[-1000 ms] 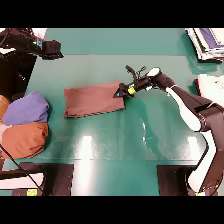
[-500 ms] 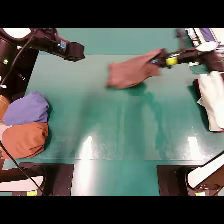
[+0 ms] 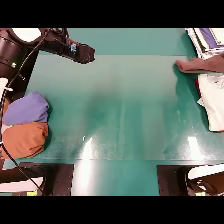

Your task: Fold the shirts.

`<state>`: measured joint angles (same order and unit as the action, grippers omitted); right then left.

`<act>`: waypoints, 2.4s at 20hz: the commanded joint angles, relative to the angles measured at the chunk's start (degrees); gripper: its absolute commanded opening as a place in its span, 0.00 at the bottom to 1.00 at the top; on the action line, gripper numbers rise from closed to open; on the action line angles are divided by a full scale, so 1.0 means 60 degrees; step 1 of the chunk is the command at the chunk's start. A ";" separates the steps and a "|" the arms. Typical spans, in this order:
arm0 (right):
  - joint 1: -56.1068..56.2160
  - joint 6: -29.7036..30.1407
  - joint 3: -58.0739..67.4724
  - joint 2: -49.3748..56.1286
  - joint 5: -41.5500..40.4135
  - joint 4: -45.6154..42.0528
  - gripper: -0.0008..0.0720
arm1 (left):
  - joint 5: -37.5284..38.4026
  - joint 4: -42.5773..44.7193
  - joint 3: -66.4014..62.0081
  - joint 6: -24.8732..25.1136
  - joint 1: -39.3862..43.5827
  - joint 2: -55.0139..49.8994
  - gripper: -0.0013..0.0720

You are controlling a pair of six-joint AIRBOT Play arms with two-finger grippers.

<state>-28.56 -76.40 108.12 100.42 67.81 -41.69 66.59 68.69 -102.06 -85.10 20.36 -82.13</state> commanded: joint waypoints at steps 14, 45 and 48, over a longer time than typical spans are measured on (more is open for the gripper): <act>-0.1217 -0.0055 0.0004 -0.2528 0.0415 -0.1421 0.03 | -0.0164 -0.0011 0.0000 0.0011 0.0022 -0.0120 0.05; 0.1705 -0.0583 -0.7042 -0.7606 0.0171 -0.1078 0.41 | -0.0029 -0.0022 -0.0004 0.0182 0.0022 -0.0120 0.05; 0.3362 -0.0029 -0.7042 -0.7606 -0.0186 -0.1082 0.03 | -0.0029 -0.0022 -0.0004 0.0182 0.0022 -0.0120 0.05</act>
<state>-17.98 -79.02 65.89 55.16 69.01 -48.84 66.39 68.55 -102.06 -83.99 20.49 -82.85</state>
